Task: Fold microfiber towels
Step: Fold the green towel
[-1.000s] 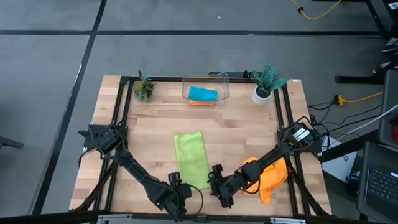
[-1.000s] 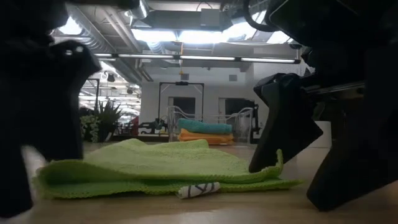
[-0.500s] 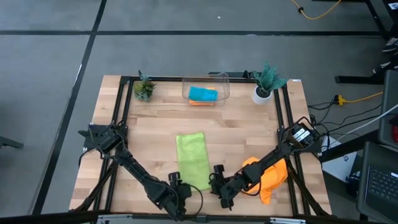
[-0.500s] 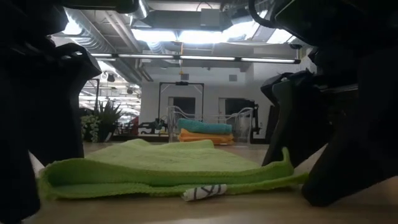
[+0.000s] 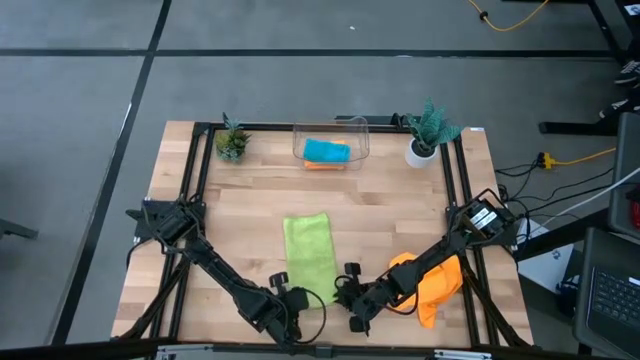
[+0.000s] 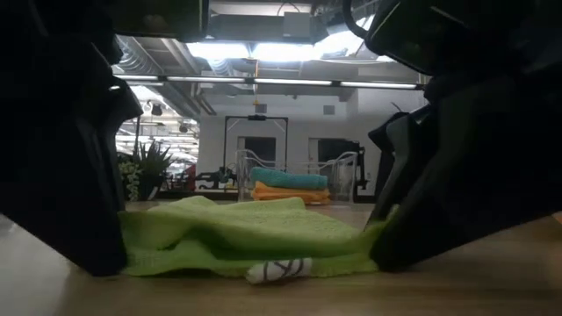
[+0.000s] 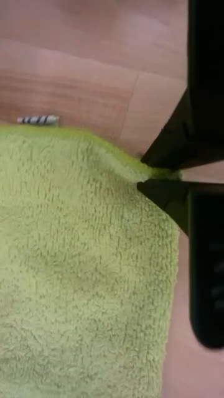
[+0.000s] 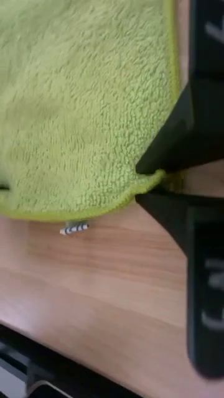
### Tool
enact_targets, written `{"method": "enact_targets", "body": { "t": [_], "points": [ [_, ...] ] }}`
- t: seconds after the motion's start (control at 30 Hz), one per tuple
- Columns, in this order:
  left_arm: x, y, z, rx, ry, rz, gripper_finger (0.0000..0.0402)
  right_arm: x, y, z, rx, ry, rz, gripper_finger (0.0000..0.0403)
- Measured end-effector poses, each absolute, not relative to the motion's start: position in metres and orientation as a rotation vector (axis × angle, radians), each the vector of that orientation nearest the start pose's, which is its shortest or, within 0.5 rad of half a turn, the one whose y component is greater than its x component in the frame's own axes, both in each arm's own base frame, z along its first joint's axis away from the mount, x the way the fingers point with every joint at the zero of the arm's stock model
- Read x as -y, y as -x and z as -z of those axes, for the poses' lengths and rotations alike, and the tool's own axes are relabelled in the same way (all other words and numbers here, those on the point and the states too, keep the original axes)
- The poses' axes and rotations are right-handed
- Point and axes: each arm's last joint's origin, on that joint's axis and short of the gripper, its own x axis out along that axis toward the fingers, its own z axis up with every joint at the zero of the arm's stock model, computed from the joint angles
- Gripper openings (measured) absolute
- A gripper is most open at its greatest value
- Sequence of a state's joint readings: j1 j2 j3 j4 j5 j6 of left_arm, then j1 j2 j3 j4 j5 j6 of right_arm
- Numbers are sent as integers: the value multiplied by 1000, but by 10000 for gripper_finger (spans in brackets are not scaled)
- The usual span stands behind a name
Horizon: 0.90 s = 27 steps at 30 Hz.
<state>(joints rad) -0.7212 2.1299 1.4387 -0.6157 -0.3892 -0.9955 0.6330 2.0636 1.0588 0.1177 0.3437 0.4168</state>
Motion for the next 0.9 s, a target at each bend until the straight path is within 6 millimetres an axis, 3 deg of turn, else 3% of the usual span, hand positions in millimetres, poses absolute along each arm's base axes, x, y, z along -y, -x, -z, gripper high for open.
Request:
{"method": "enact_targets", "body": {
  "t": [0.13, 0.33, 0.5, 0.7, 0.8, 0.9],
  "points": [
    [267, -317, -130, -1090, 243, -278, 5, -223, -316, -90, -820, -55, -71, 13],
    [286, -326, -151, -1127, 348, -165, 1, -238, -315, -111, -858, -152, -105, 6],
    [311, -337, -198, -1074, 490, -28, 0, -266, -320, -154, -958, -219, -180, 4],
    [325, -341, -251, -992, 499, 71, 0, -289, -319, -215, -994, -106, -162, 2],
    [323, -334, -251, -1028, 441, 18, 0, -286, -321, -228, -971, -37, -128, 2],
    [317, -326, -246, -1103, 419, -75, 0, -278, -329, -228, -961, -24, -113, 2]
  ]
}}
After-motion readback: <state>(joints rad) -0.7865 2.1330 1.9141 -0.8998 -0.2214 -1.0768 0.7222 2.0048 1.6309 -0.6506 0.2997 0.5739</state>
